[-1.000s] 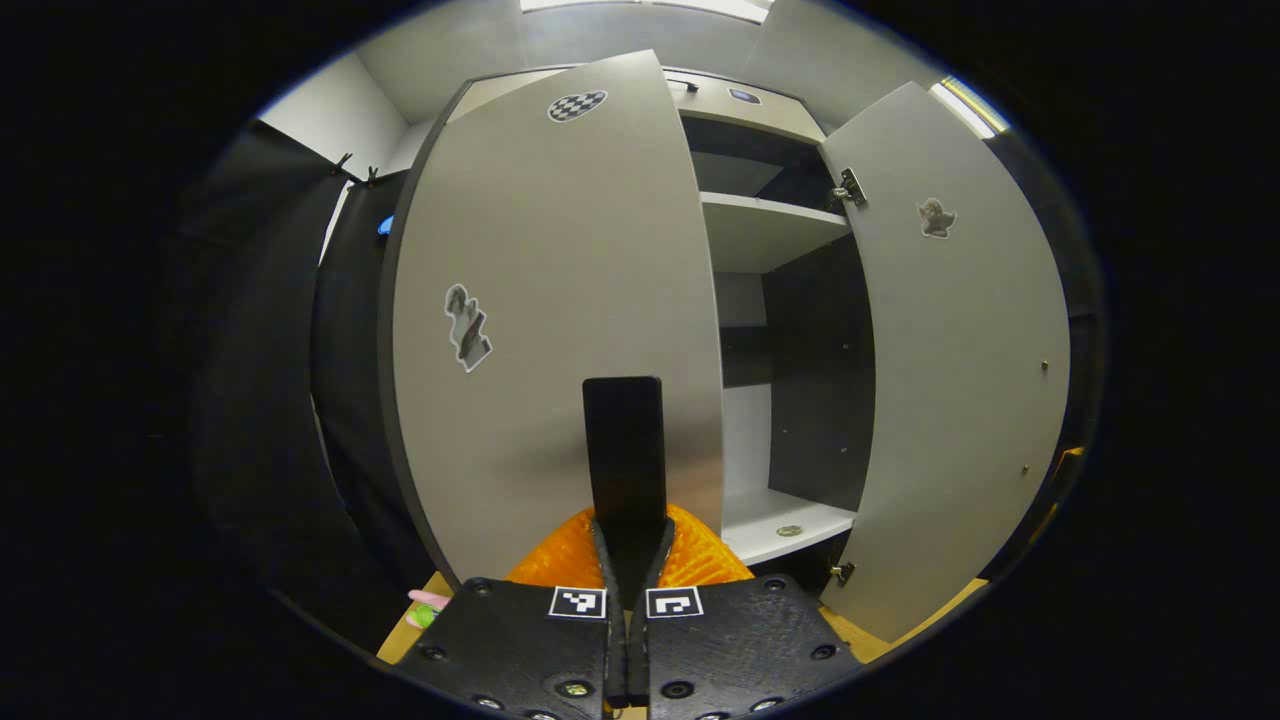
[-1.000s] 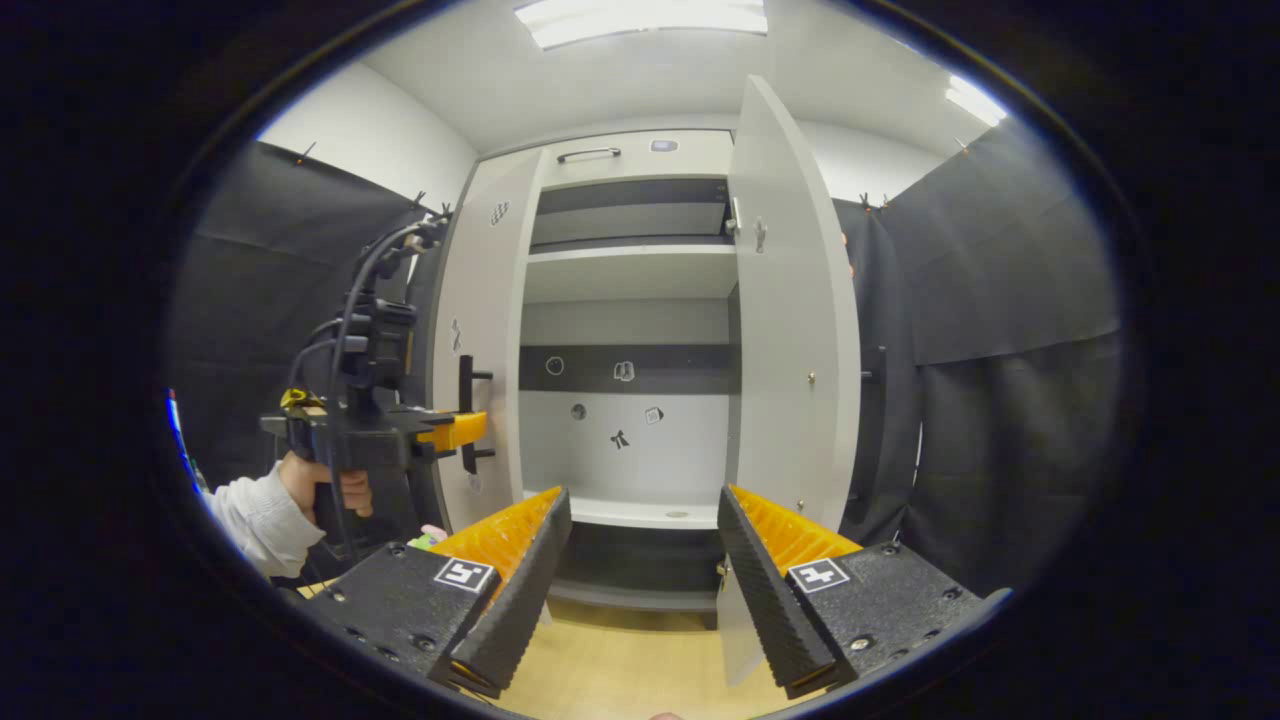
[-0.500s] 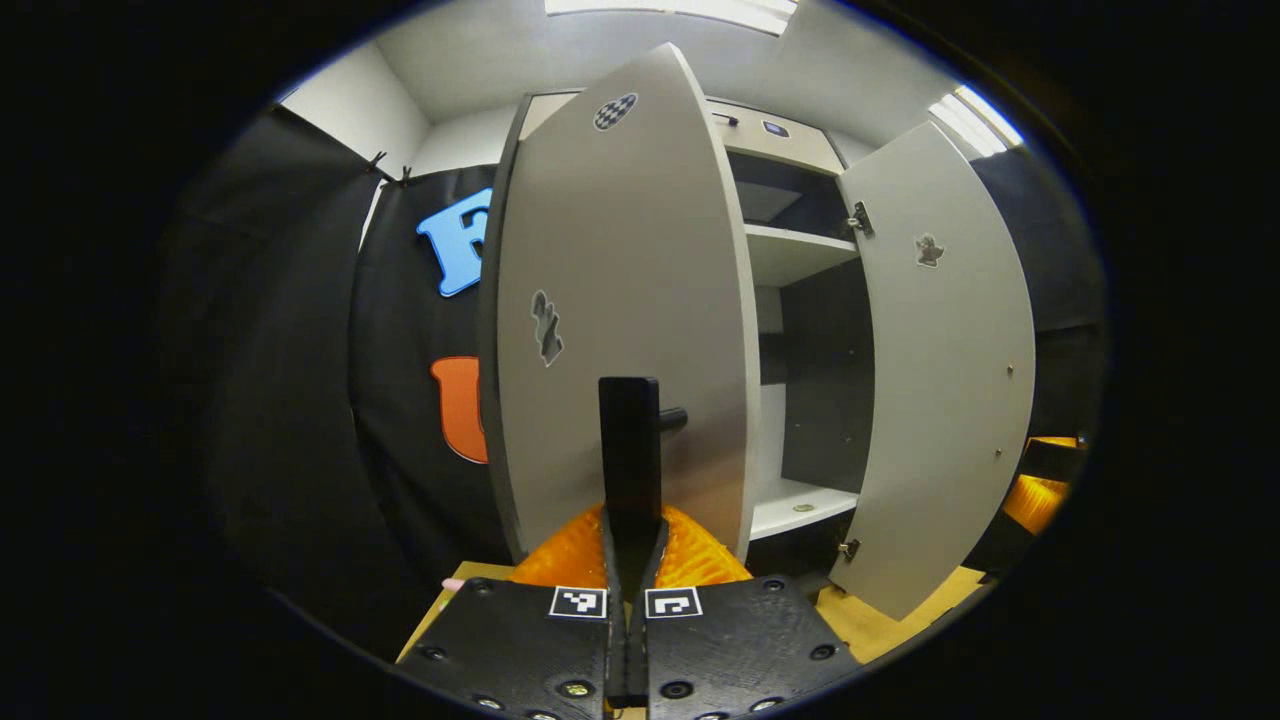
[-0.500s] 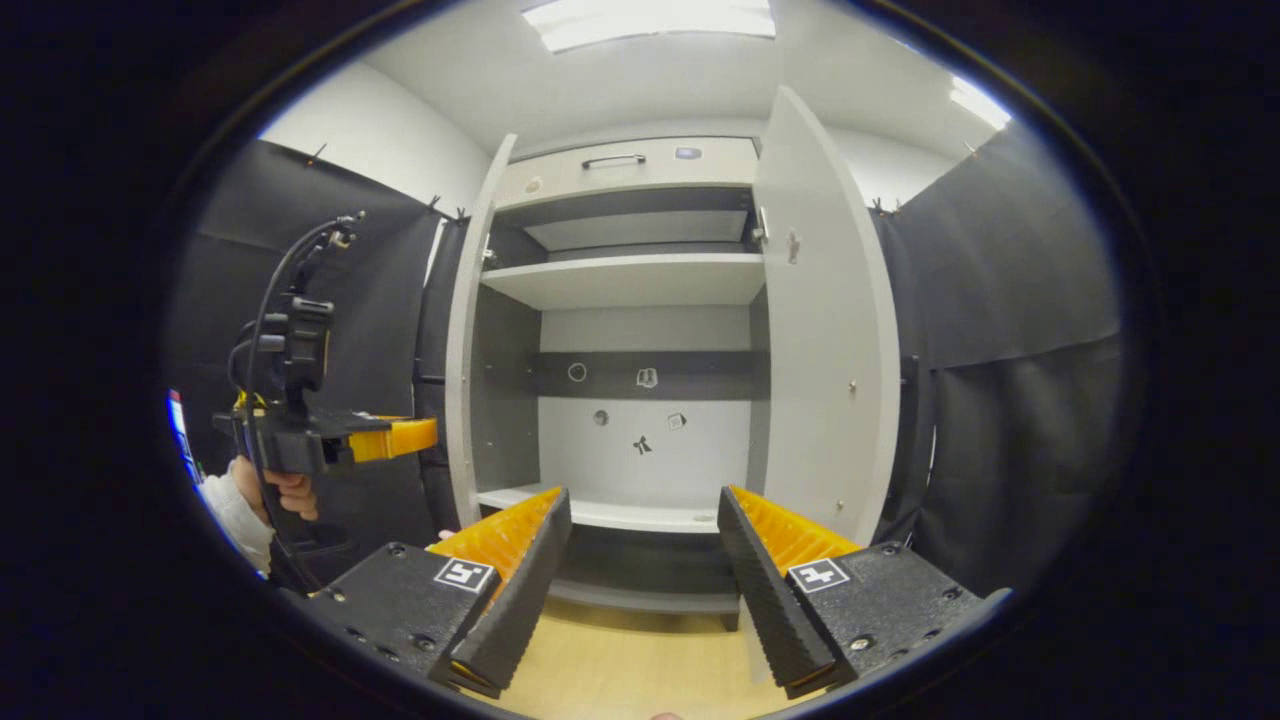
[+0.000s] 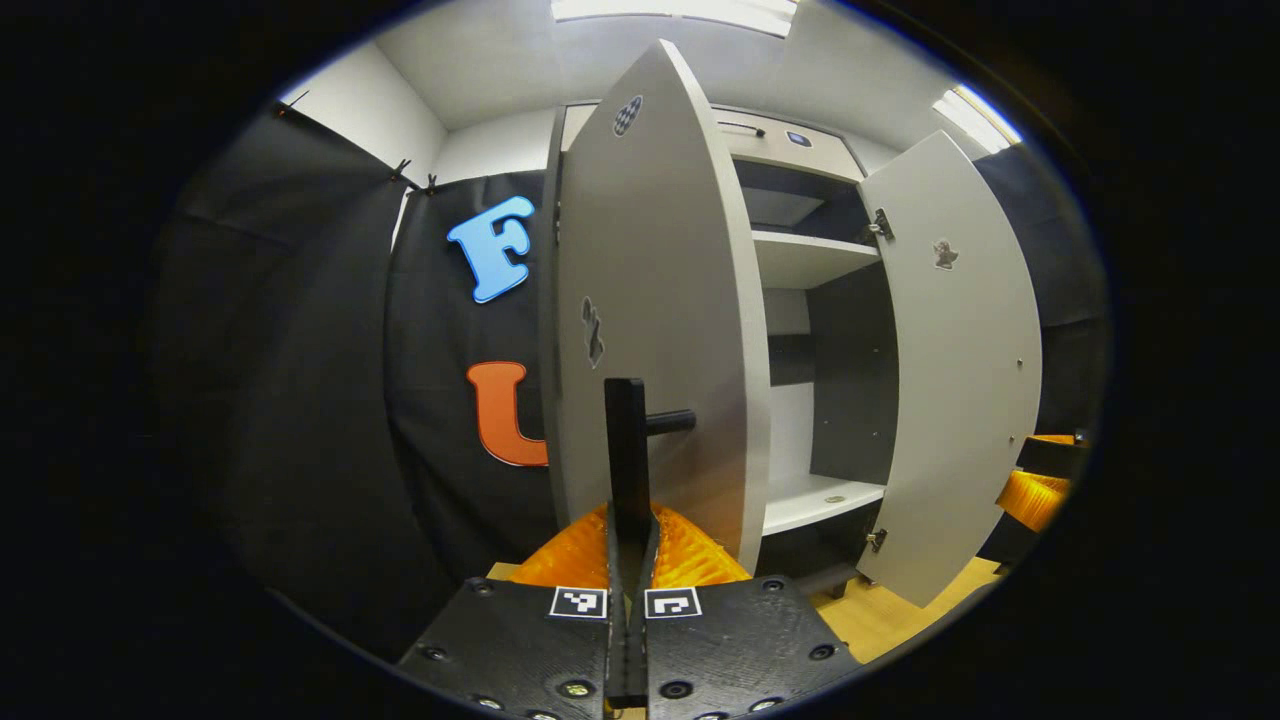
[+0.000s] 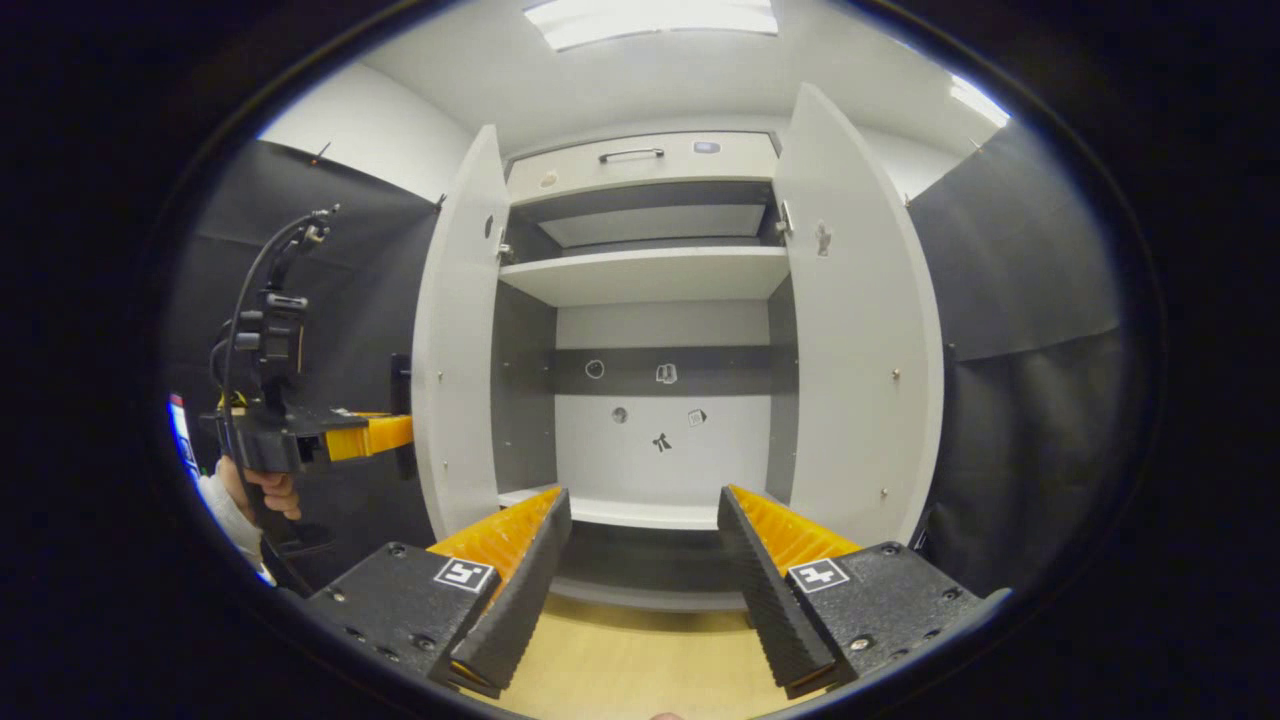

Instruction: Open the right door of the double-door shoe cabinet with the right hand, and open the left door with the left hand.

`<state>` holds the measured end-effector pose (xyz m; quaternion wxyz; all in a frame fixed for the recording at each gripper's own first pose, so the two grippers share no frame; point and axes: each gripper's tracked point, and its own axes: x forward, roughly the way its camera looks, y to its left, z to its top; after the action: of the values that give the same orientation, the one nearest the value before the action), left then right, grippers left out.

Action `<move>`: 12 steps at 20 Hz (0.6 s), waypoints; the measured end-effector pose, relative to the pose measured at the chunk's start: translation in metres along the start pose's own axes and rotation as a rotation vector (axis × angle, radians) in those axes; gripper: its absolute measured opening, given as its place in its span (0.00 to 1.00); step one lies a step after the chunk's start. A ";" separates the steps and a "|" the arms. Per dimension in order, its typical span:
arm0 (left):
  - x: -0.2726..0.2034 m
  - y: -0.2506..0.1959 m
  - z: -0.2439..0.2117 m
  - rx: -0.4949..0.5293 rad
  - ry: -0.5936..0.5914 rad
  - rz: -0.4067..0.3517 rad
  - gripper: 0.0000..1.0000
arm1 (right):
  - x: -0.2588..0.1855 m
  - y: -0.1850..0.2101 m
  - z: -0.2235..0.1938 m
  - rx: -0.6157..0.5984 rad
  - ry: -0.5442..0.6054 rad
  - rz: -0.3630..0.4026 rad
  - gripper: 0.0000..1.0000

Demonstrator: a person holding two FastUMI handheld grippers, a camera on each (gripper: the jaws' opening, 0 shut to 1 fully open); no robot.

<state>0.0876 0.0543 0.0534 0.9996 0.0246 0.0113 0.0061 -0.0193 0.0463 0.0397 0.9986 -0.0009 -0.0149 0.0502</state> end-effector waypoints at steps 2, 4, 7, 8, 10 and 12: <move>-0.003 0.010 0.000 -0.002 -0.003 0.009 0.00 | 0.003 0.007 -0.003 0.003 0.009 0.008 0.92; -0.005 0.019 0.000 -0.008 -0.011 0.008 0.00 | 0.008 0.012 -0.003 -0.002 0.013 0.013 0.92; -0.009 0.028 -0.001 -0.014 -0.016 -0.004 0.00 | 0.010 0.021 -0.005 -0.008 0.017 0.016 0.92; -0.009 0.031 -0.001 -0.009 -0.018 -0.004 0.00 | 0.011 0.022 -0.007 -0.012 0.020 0.016 0.92; -0.008 0.043 -0.002 -0.002 -0.023 0.005 0.00 | 0.013 0.024 -0.009 -0.016 0.025 0.010 0.92; -0.006 0.058 -0.004 -0.003 -0.026 0.026 0.00 | 0.014 0.025 -0.011 -0.016 0.030 0.005 0.92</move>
<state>0.0804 0.1124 0.0527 0.9995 0.0234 -0.0021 0.0190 -0.0073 0.0727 0.0291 0.9986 -0.0098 -0.0004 0.0526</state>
